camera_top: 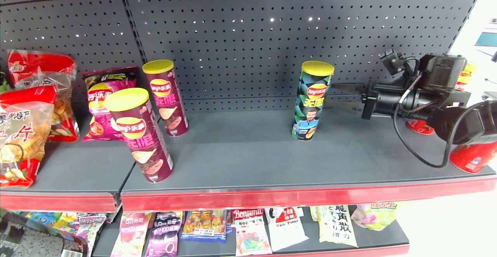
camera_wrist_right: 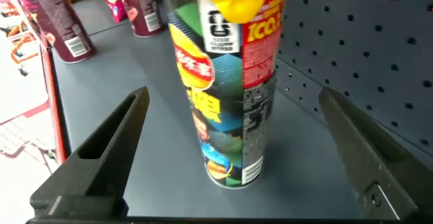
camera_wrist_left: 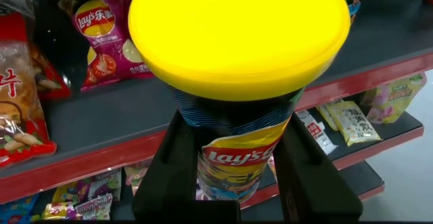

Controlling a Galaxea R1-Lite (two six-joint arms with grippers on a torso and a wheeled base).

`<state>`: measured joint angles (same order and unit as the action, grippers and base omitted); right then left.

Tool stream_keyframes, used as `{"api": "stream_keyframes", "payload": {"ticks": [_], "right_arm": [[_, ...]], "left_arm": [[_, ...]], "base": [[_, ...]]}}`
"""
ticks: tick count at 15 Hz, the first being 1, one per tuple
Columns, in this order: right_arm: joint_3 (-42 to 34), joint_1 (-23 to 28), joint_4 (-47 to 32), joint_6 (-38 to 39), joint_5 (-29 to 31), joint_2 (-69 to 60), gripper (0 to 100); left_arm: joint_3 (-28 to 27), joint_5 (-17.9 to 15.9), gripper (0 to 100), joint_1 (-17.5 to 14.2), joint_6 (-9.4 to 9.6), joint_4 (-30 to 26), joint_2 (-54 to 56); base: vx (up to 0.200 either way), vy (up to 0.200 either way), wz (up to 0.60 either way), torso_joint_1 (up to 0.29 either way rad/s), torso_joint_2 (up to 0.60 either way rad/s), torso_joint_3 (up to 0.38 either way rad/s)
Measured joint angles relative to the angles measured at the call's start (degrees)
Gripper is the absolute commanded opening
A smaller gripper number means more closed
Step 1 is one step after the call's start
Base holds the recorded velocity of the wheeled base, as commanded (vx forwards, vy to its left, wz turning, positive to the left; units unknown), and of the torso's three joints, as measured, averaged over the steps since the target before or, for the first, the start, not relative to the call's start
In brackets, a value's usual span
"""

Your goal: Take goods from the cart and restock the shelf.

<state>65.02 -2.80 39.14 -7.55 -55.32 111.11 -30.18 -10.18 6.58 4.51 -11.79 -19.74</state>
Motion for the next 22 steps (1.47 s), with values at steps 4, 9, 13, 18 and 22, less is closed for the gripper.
{"api": "stream_keyframes", "payload": {"ticks": [4, 9, 13, 18, 22], "right_arm": [[1.38, -0.8, -0.01, 0.0, -1.83, 1.38, 100], [4.43, -2.6, -0.04, 0.09, -2.6, 3.58, 100], [7.06, -3.3, -0.01, 0.16, -2.6, 5.63, 100], [9.17, -4.05, -0.01, 0.11, -2.57, 7.19, 100], [10.74, -4.22, -0.04, 0.18, -2.43, 8.46, 0]], "left_arm": [[-0.32, 0.0, 0, 0.0, 0.44, 0.07, -0.57], [-0.51, -0.09, 0, 0.02, 0.85, 2.05, -1.93], [-0.18, -0.09, 0, 0.0, 0.85, 2.02, -2.32], [-0.13, -0.09, 0, 0.02, 0.88, 1.96, -2.43], [-0.05, -0.11, 0, 0.0, 0.85, 1.94, -2.32]], "base": [[0.0, 0.0, 0.0, 0.0, 0.0, 0.0], [0.0, 0.0, 0.0, 0.0, 0.0, 0.0], [0.0, 0.0, 0.0, 0.0, 0.0, 0.0], [0.0, 0.0, 0.0, 0.0, 0.0, 0.0], [0.0, 0.0, 0.0, 0.0, 0.0, 0.0]]}}
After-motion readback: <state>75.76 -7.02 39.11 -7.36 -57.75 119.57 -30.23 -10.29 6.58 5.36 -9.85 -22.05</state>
